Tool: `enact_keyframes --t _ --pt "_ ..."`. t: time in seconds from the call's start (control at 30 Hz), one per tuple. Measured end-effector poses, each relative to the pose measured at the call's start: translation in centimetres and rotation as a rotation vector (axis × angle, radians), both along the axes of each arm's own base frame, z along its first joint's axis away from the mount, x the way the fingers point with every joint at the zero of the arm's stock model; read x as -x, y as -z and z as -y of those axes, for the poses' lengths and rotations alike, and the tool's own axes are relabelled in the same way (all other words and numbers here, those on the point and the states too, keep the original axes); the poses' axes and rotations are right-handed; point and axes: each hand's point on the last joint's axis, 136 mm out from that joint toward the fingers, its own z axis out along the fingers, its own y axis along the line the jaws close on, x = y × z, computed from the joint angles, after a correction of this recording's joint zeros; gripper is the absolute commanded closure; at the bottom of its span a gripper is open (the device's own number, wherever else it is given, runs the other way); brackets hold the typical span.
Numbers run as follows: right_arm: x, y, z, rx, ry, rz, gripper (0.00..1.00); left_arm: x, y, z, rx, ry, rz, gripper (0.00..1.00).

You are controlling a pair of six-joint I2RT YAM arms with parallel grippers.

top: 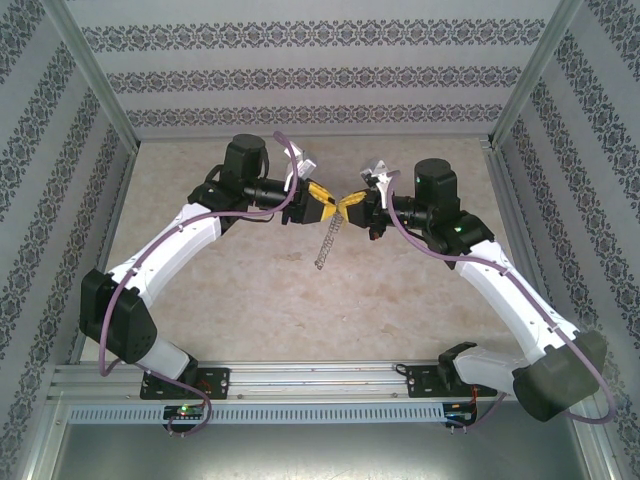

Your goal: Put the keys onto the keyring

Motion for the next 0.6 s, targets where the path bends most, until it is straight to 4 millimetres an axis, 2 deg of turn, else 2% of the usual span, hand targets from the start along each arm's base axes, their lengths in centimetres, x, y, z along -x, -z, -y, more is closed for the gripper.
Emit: enact_keyframes --t 0.4,0.53,0.6 --pt "-0.14 0.07 -0.05 0.004 0.008 0.002 1.00 0.17 0.21 0.08 -0.003 0.012 0.011 0.70" --pt "-0.14 0.07 -0.05 0.004 0.008 0.002 1.00 0.22 0.47 0.03 -0.011 0.015 0.016 0.79" --pt "-0.13 0.08 -0.05 0.004 0.008 0.002 1.00 0.18 0.61 0.02 -0.015 0.013 0.018 0.81"
